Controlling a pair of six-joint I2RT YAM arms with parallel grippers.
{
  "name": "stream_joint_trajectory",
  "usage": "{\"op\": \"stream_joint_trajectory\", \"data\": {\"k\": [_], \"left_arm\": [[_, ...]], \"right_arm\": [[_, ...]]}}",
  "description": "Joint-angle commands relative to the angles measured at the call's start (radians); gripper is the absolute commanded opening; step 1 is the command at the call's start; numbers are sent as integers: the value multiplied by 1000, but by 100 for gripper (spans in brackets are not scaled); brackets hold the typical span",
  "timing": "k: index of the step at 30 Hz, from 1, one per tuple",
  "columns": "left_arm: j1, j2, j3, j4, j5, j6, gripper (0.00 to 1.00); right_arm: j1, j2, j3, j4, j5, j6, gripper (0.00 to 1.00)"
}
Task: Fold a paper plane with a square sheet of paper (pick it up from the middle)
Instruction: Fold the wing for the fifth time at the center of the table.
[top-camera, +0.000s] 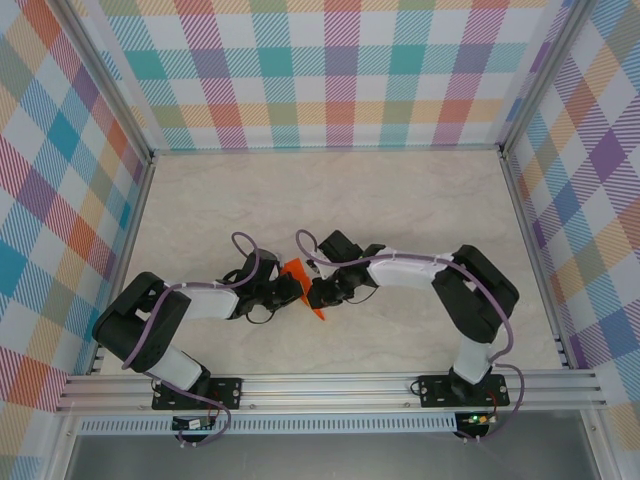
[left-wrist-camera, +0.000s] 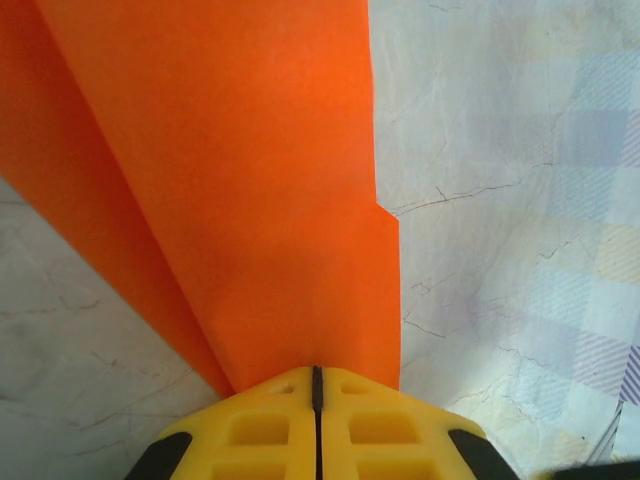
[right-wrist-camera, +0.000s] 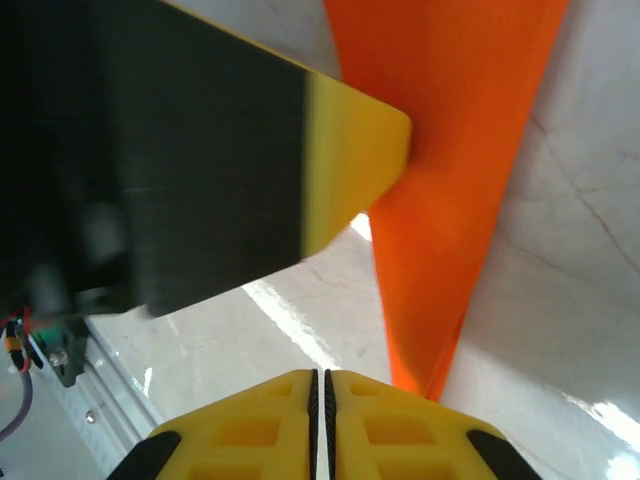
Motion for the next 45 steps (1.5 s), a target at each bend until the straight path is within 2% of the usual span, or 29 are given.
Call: {"op": "stream_joint_trajectory", "data": {"k": [1, 24, 26, 30, 35, 45], "left_arm": [[-11, -12, -23, -51, -43, 16, 6], [-12, -29, -27, -70, -76, 12, 6], [-12, -31, -26, -73, -76, 12, 6], [-12, -29, -24, -74, -76, 11, 6], [-12, -31, -25, -70, -76, 9, 6], [-12, -32, -27, -61, -74, 1, 6]], "right_arm": [[0, 36, 32, 35, -68, 30, 12], [0, 90, -18, -1, -107, 2, 11], [-1, 44, -21, -1, -86, 7, 13], [-14, -64, -50, 7, -2, 48, 22], [-21, -67, -65, -27, 90, 91, 29], [-22, -5, -59, 2, 2, 97, 24]]}}
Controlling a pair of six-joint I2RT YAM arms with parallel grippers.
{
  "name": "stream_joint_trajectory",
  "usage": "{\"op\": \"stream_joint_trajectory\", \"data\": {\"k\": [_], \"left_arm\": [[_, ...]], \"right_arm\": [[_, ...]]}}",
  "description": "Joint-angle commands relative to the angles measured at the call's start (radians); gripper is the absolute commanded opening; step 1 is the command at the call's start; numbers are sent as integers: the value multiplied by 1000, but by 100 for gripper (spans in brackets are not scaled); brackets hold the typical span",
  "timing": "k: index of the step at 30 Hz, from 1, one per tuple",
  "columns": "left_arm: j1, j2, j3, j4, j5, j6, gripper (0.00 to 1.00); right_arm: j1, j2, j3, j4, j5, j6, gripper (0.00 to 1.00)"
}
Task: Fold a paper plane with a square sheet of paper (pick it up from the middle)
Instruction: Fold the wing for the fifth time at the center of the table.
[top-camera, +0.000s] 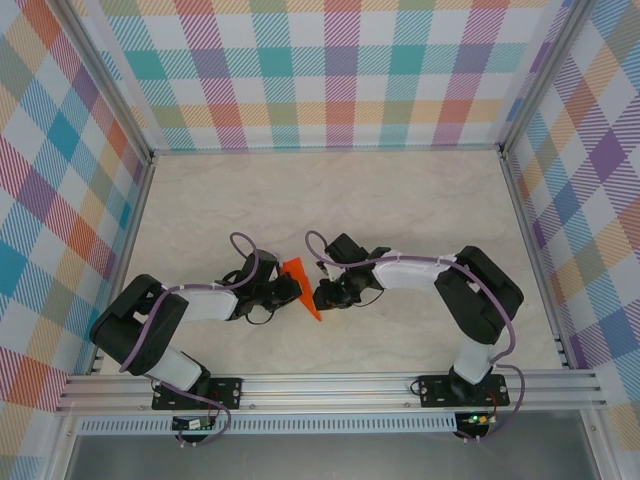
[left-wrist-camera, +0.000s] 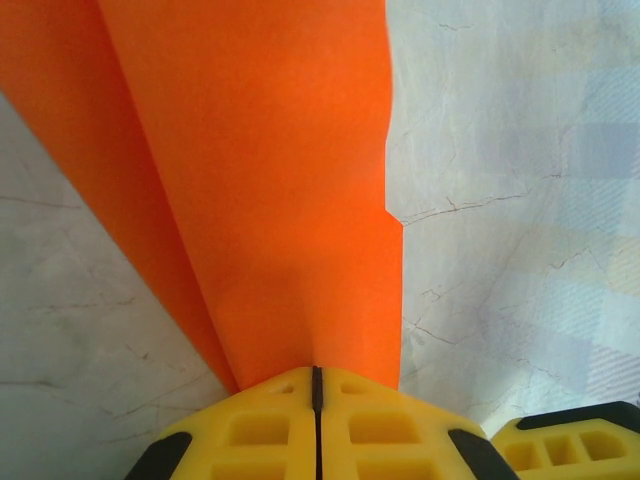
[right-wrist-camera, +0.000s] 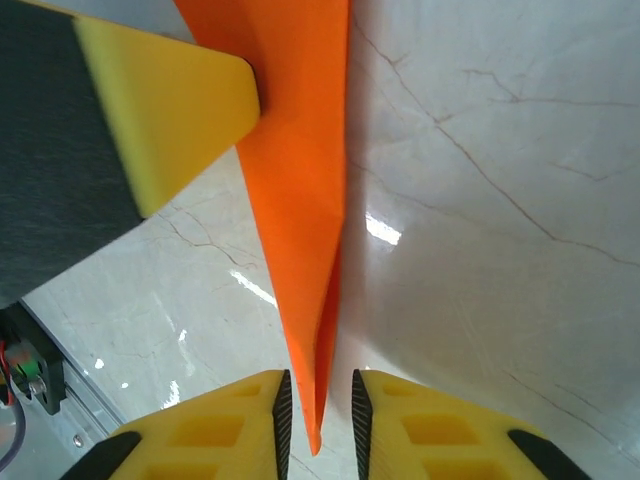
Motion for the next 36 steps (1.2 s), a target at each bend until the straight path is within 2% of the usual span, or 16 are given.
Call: {"op": "stream_joint_trajectory", "data": {"k": [1, 5, 11, 22, 29, 36], "left_arm": [[-7, -14, -21, -45, -30, -2, 7], [-8, -17, -18, -34, -19, -10, 7], [-7, -26, -10, -41, -14, -11, 8], [-7, -62, 13, -40, 0, -25, 13], [-7, -67, 18, -22, 17, -33, 14], [-7, -98, 0, -17, 24, -41, 14]], "right_arm": [[0, 28, 6, -4, -50, 0, 23], [0, 45, 15, -5, -78, -15, 21], [1, 53, 13, 19, -114, -16, 14], [0, 96, 47, -26, -134, -96, 12], [0, 95, 52, -23, -152, -101, 15], [0, 76, 55, -19, -151, -103, 7]]}}
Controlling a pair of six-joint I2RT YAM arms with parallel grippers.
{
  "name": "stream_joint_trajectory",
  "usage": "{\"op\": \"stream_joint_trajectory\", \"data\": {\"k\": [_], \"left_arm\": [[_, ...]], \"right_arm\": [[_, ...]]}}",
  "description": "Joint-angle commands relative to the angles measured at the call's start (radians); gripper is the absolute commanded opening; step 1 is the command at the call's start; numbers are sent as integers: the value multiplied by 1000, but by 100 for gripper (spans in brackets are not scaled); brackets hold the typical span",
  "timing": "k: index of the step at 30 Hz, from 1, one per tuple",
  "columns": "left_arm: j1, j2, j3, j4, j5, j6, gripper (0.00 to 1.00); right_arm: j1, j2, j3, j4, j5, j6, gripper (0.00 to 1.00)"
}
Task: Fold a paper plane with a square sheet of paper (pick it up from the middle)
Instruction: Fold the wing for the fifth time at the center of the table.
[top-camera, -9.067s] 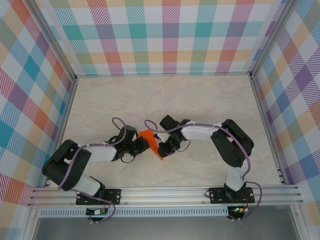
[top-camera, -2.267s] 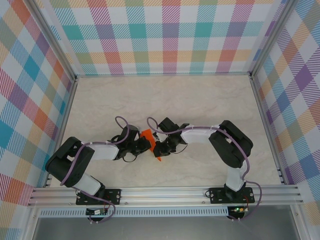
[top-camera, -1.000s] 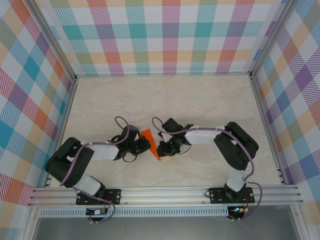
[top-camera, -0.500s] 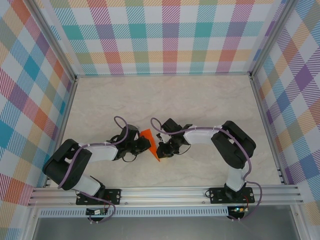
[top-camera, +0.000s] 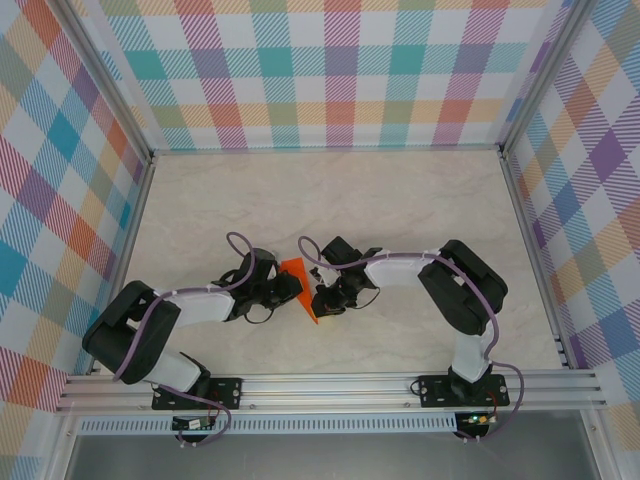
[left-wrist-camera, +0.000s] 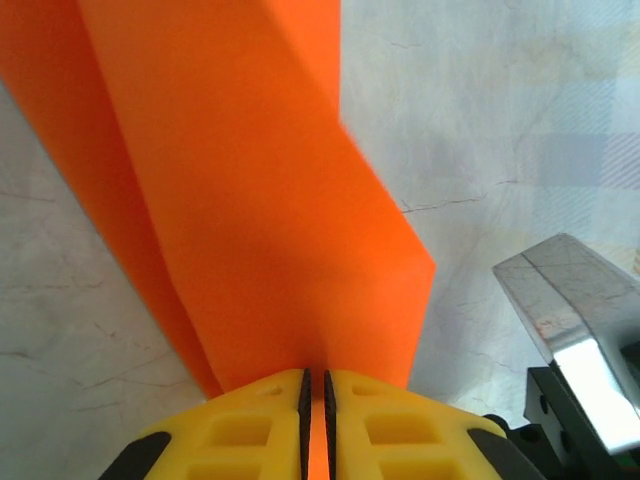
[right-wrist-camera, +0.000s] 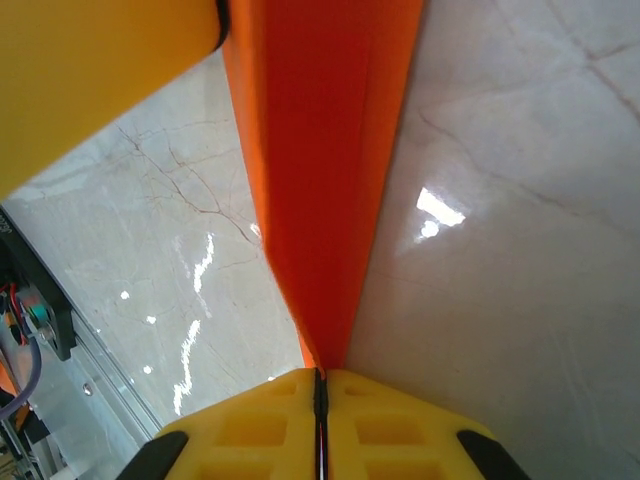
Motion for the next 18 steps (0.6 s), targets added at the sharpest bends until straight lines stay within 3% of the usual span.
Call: {"op": "stream_joint_trajectory", "data": {"k": [1, 4, 10, 18], "left_arm": [[-6, -46, -2, -1, 15, -10, 14], [-7, -69, -3, -10, 16, -8, 15], [-6, -81, 9, -17, 31, 9, 16], [-7, -53, 20, -14, 29, 21, 16]], "right_arm": [[0, -12, 25, -13, -13, -25, 5], [0, -13, 45, -66, 33, -75, 3], [-3, -49, 117, -241, 178, -318, 0], [1, -30, 174, -318, 130, -395, 0]]}}
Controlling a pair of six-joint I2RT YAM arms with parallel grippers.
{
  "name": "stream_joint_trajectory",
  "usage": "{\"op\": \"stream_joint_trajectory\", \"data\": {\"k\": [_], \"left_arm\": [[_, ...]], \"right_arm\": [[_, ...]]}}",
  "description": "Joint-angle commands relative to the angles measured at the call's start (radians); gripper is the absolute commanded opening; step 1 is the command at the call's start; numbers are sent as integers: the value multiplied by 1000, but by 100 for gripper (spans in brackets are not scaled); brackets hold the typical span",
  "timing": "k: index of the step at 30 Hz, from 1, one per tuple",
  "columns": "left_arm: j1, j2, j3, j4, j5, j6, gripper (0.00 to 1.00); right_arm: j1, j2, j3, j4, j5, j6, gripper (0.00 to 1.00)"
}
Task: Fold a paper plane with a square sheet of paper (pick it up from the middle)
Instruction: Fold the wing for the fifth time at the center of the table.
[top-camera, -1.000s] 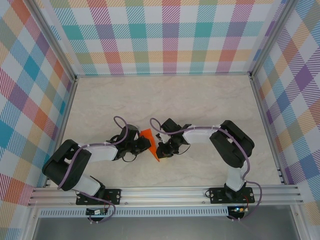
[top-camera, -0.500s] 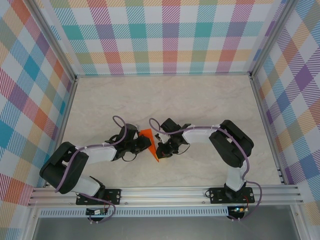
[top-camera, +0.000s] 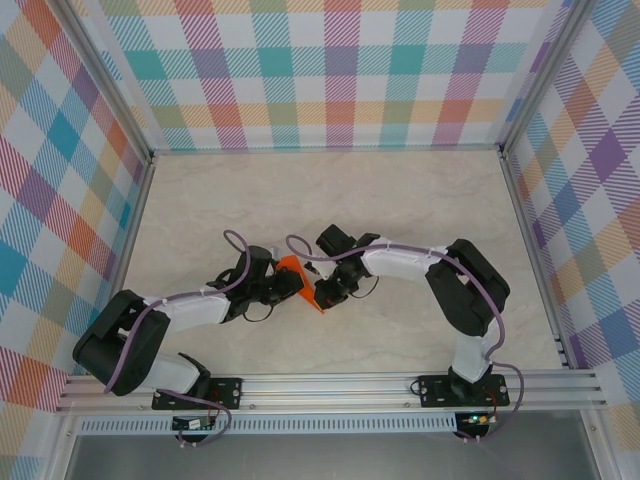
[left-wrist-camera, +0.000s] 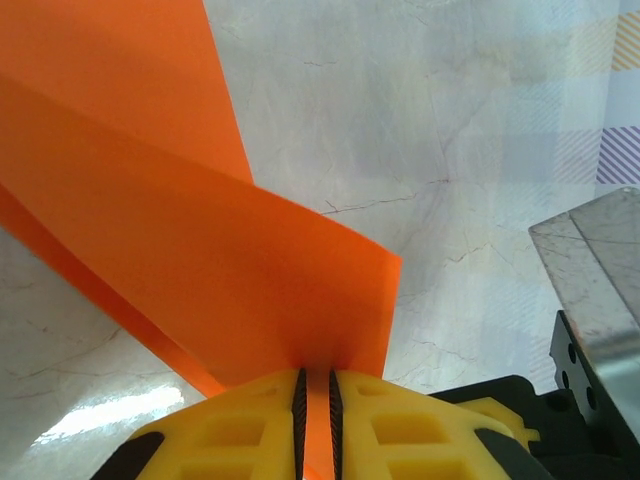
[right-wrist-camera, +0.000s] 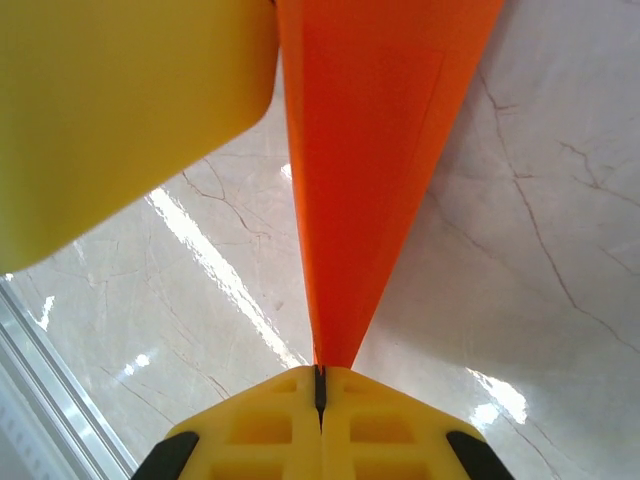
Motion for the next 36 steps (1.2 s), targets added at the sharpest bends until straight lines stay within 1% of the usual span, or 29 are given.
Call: {"op": "stream_joint_trajectory", "data": {"k": [1, 7, 17, 26, 31, 36], "left_arm": [[-7, 16, 20, -13, 8, 17, 15], [-7, 40, 12, -3, 7, 17, 14], [-7, 19, -30, 11, 3, 5, 13], [-7, 14, -34, 13, 3, 6, 13], [-7, 15, -37, 30, 12, 9, 13], [-7, 4, -40, 45, 28, 11, 12]], "right_arm": [[6, -11, 16, -62, -18, -55, 0], [41, 17, 8, -50, 10, -33, 0], [86, 65, 22, -51, 72, 13, 0], [100, 79, 16, -33, 50, 58, 0], [101, 78, 16, -33, 63, 67, 0], [101, 52, 17, -19, 58, 80, 8]]}}
